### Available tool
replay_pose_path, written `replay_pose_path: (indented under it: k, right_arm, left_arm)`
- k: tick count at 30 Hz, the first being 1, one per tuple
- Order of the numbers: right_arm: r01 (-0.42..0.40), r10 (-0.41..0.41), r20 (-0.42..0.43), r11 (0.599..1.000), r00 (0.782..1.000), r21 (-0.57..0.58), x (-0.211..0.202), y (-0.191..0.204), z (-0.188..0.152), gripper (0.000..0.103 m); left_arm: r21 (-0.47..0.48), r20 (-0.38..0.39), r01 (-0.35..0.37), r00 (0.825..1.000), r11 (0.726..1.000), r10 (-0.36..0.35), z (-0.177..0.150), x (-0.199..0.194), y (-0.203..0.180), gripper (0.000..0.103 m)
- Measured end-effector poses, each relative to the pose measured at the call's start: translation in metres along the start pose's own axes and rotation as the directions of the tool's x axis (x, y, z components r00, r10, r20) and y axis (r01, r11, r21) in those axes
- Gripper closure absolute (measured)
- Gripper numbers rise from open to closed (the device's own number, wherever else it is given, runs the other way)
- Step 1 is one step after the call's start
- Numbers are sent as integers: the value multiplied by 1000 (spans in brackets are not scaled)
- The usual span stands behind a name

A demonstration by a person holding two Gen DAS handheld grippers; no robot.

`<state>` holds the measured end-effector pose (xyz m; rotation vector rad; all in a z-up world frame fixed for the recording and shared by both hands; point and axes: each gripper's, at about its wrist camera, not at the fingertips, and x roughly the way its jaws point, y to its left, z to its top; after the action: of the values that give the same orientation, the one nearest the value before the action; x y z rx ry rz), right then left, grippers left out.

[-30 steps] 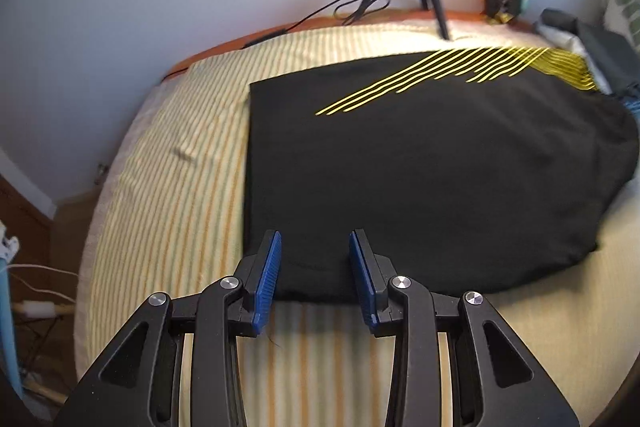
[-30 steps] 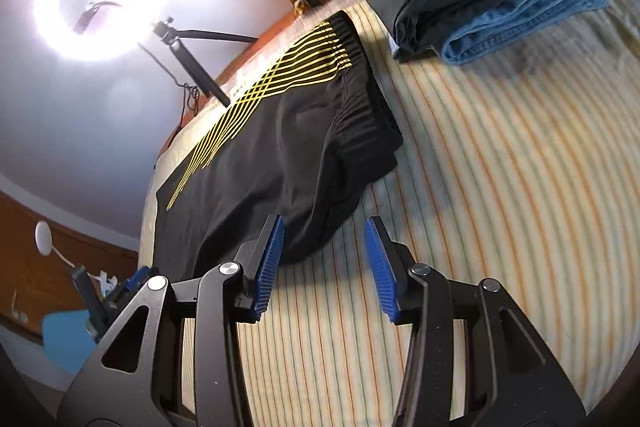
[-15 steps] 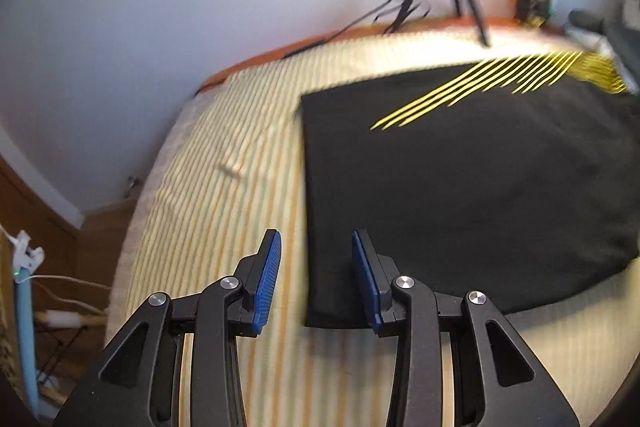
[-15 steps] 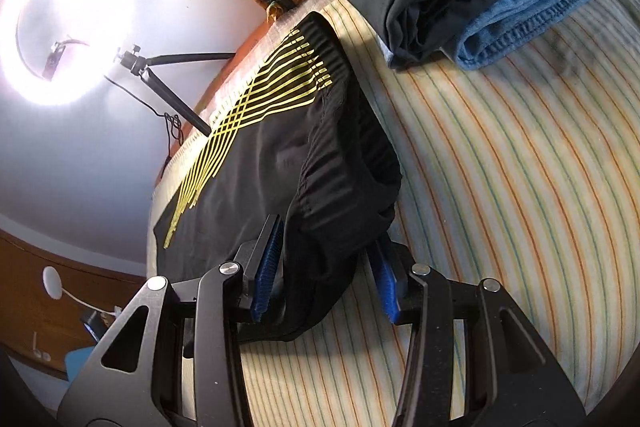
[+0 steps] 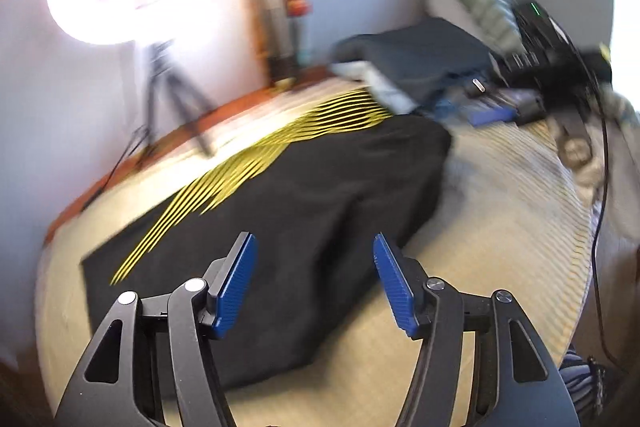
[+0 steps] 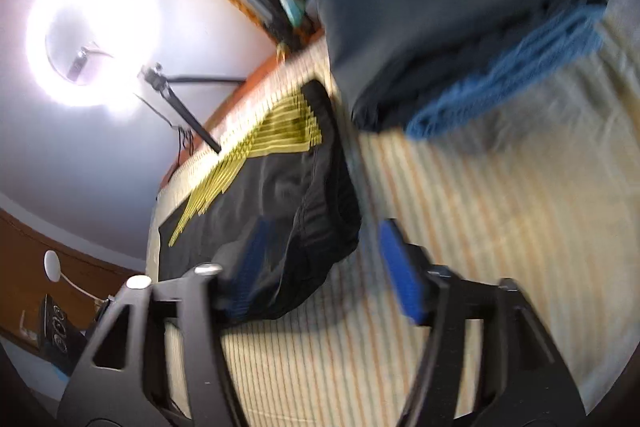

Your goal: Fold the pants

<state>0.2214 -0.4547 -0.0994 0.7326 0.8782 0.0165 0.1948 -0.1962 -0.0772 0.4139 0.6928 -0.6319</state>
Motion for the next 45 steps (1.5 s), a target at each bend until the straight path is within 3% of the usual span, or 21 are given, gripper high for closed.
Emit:
replay_pose_path:
  k: [4,9,15,20,24,25,26,27,28,30,32,38,45]
  right_arm:
    - [1,-1,18,999,1000,-39,-18,0,16,33]
    - [8,-7,12,999,1000,-44,-31,-9,35,33]
    - [-14,14,8,1000,1000,-23,-41,-22,48,33]
    - [-34,34,7,999,999,-8,-42,-28,53,33]
    - [-66,66,-17,998,998,11,-37,-31,54,33]
    - [-72,73,-25,997,997,11,-35,-31,54,33]
    - [-74,74,-30,997,997,7,-32,-30,55,33]
    - [-72,72,-34,997,997,2,-30,-28,56,33]
    - [-71,71,-37,997,997,0,-28,-27,56,33]
    - [-73,74,-46,997,996,5,-22,-26,58,33]
    - [-83,84,-57,996,995,22,-16,-25,58,33]
    - [-113,116,-118,993,986,27,15,-14,58,33]
    - [-177,199,-184,976,963,130,64,-6,63,33]
  left_arm:
    - [90,2,80,997,993,-81,32,21,-42,41]
    - [209,-30,137,991,968,-133,55,54,-92,41]
    - [305,-90,148,988,941,-126,72,101,-130,41]
    - [316,-129,122,988,941,-85,73,132,-132,41]
    - [246,-143,175,979,953,-143,68,145,-118,45]
    - [214,-142,196,975,957,-168,67,146,-112,49]
    - [193,-134,195,976,962,-171,68,147,-107,63]
    - [172,-130,190,977,967,-169,67,148,-102,70]
    - [145,-126,214,972,966,-196,68,148,-96,72]
    - [76,-110,252,964,965,-243,70,144,-84,84]
    - [2,-82,283,956,959,-282,72,138,-72,88]
    - [-161,17,350,936,923,-352,75,118,-37,90]
    - [-174,56,360,933,917,-356,75,106,-30,90]
